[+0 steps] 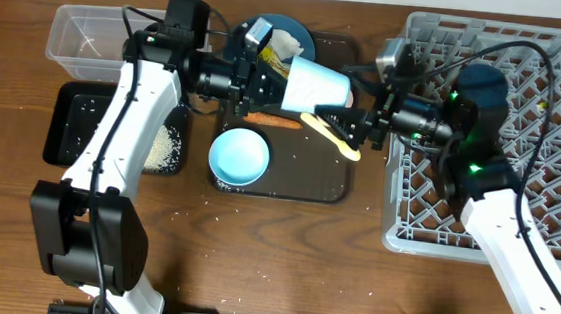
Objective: Sort waste into correct bins and load items into the dishwasher rack
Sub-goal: 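Hand the light-blue cup from the left gripper to the right gripper, then place the light-blue cup upside down in the dish rack with the right gripper, then grasp the pink cup with the left gripper and lift it, then hand the pink cup from the left gripper to the right gripper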
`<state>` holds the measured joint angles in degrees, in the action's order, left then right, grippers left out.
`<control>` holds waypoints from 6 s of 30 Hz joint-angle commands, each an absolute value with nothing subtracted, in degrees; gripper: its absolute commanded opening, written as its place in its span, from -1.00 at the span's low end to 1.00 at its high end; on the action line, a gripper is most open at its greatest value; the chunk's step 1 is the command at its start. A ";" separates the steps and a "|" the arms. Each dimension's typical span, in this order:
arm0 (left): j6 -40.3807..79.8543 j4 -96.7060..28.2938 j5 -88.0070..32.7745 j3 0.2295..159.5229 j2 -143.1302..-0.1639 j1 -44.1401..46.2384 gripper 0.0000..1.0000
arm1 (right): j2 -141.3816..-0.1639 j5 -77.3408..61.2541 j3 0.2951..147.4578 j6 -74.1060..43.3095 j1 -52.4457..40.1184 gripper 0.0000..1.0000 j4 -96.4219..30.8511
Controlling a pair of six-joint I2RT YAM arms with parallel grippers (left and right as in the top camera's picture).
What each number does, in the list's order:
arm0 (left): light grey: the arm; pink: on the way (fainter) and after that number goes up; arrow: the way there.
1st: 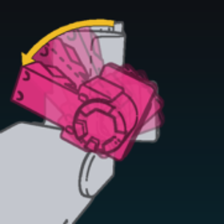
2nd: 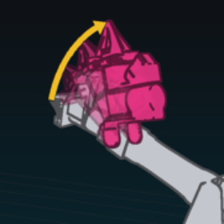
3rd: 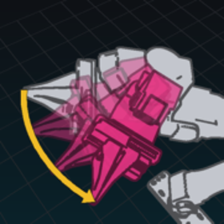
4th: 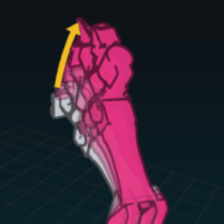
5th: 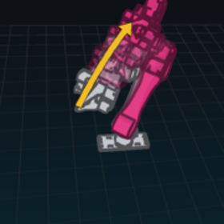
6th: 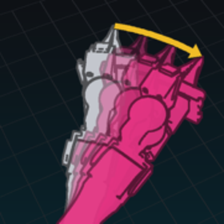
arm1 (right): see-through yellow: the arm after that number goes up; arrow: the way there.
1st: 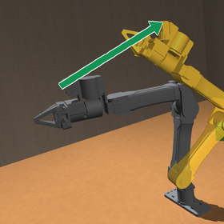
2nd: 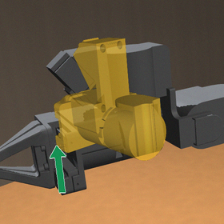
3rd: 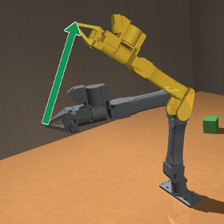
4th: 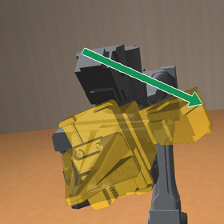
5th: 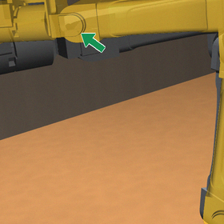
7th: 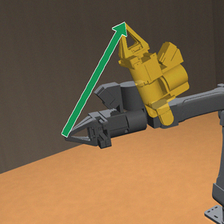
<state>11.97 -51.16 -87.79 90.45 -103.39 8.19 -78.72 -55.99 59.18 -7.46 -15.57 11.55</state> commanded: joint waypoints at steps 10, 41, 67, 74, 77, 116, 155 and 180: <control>11.18 -51.35 -89.95 90.98 -103.20 9.08 -0.67 | -79.02 -58.98 60.20 -10.26 -16.58 0.19 13.98; 11.70 -52.21 -47.48 90.98 -103.20 8.84 -0.17 | -70.50 -32.53 61.21 -16.75 4.97 -0.06 -16.36; 11.64 -54.85 -22.63 89.30 -103.22 8.97 -0.17 | -78.41 -0.84 73.87 -11.92 -3.33 -0.14 -59.33; 11.66 -55.66 -21.32 89.30 -103.22 8.97 -0.18 | -84.90 -0.60 73.87 -11.53 -4.16 -0.18 -63.31; 11.66 -55.68 -21.34 89.30 -103.22 8.97 -0.17 | -87.07 -0.36 73.87 -11.49 -4.16 -0.21 -64.05; 23.53 -25.78 -2.70 89.32 -112.73 28.38 0.42 | -77.30 -0.38 86.98 -10.52 -4.14 0.99 -69.19; 26.28 -26.35 -22.74 89.38 -112.36 24.51 -0.88 | -76.51 -4.54 86.94 -9.54 -4.16 0.98 -65.17; 15.53 -47.79 -90.15 89.36 -103.61 3.36 -0.88 | -79.77 -48.95 84.14 13.21 -14.94 0.98 -39.77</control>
<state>15.20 -47.59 -86.50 89.21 -103.39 3.11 -79.46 -46.09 84.66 9.37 -13.23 -39.92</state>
